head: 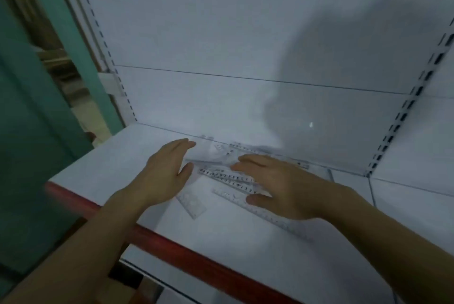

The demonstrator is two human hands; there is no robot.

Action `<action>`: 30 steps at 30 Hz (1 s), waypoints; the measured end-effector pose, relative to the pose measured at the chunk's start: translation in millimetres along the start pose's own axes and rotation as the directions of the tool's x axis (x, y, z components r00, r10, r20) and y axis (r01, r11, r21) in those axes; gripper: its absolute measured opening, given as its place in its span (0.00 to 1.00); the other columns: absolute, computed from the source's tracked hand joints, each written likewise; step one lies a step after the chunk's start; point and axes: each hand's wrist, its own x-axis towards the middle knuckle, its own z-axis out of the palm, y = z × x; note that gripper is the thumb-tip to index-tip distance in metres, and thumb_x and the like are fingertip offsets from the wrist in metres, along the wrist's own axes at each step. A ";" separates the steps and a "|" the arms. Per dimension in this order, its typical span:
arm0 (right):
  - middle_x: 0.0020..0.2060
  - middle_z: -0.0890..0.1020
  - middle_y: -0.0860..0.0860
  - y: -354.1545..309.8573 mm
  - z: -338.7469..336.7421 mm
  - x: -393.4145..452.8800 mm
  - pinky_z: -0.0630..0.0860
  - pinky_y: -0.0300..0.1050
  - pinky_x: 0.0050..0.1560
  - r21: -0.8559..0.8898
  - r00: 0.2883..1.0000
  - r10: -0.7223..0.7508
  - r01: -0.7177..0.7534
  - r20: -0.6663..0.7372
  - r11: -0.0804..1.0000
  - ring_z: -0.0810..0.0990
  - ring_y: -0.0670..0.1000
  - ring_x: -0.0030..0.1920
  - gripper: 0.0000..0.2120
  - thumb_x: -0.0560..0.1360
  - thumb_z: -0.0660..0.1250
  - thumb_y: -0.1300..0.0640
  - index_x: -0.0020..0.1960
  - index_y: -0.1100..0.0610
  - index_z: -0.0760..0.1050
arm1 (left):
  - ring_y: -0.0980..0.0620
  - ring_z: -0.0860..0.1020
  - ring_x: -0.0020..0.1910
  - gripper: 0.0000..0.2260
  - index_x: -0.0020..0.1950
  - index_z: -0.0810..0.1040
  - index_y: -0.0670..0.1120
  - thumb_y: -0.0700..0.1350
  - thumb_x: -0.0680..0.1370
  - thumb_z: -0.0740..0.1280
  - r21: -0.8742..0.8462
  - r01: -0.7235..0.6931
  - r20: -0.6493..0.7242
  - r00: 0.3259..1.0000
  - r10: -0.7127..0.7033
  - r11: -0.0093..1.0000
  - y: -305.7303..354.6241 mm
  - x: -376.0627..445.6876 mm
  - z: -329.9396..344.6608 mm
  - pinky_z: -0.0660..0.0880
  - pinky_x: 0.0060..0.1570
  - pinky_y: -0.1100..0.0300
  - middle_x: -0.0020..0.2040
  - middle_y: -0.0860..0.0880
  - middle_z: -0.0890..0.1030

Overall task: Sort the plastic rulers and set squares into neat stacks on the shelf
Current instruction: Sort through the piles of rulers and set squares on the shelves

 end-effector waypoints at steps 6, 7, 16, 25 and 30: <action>0.77 0.61 0.45 -6.7 -11.1 25.3 0.65 0.49 0.73 0.057 0.962 0.258 -0.254 -0.091 0.966 0.64 0.49 0.74 0.30 0.82 0.63 0.44 0.80 0.46 0.56 | 0.56 0.61 0.75 0.28 0.77 0.63 0.52 0.49 0.75 0.59 -0.149 -0.306 0.136 0.935 0.326 0.940 -7.4 74.3 5.8 0.58 0.77 0.54 0.76 0.55 0.65; 0.77 0.62 0.45 -5.4 -7.5 28.1 0.65 0.49 0.73 0.057 0.946 0.309 -0.305 -0.101 0.951 0.65 0.50 0.74 0.30 0.82 0.63 0.44 0.80 0.46 0.56 | 0.56 0.61 0.76 0.29 0.76 0.64 0.53 0.48 0.74 0.60 -0.160 -0.359 0.170 0.908 0.383 0.920 -13.1 81.2 9.2 0.57 0.77 0.54 0.76 0.55 0.65; 0.72 0.70 0.52 0.9 26.8 54.9 0.72 0.56 0.67 0.108 0.712 0.666 -0.661 -0.222 0.743 0.70 0.58 0.69 0.30 0.77 0.63 0.60 0.77 0.51 0.63 | 0.60 0.73 0.58 0.22 0.69 0.74 0.53 0.54 0.75 0.62 -0.242 -0.584 0.184 0.757 0.627 0.775 -39.4 111.0 37.8 0.69 0.59 0.62 0.62 0.59 0.73; 0.72 0.70 0.50 0.0 49.5 61.3 0.70 0.62 0.65 0.017 0.585 0.773 -0.795 -0.247 0.607 0.68 0.59 0.70 0.31 0.78 0.62 0.56 0.78 0.46 0.57 | 0.59 0.76 0.52 0.08 0.58 0.82 0.49 0.43 0.79 0.69 -0.324 -0.655 -0.033 0.729 0.684 0.683 -50.9 118.6 52.6 0.71 0.54 0.67 0.53 0.56 0.80; 0.64 0.80 0.50 12.2 60.9 53.3 0.76 0.61 0.56 0.022 0.644 0.652 -0.705 -0.401 0.709 0.76 0.59 0.61 0.22 0.76 0.67 0.61 0.69 0.50 0.75 | 0.55 0.77 0.52 0.09 0.59 0.81 0.47 0.40 0.80 0.68 -0.323 -0.657 -0.086 0.738 0.670 0.682 -46.3 112.0 57.5 0.72 0.54 0.65 0.53 0.54 0.81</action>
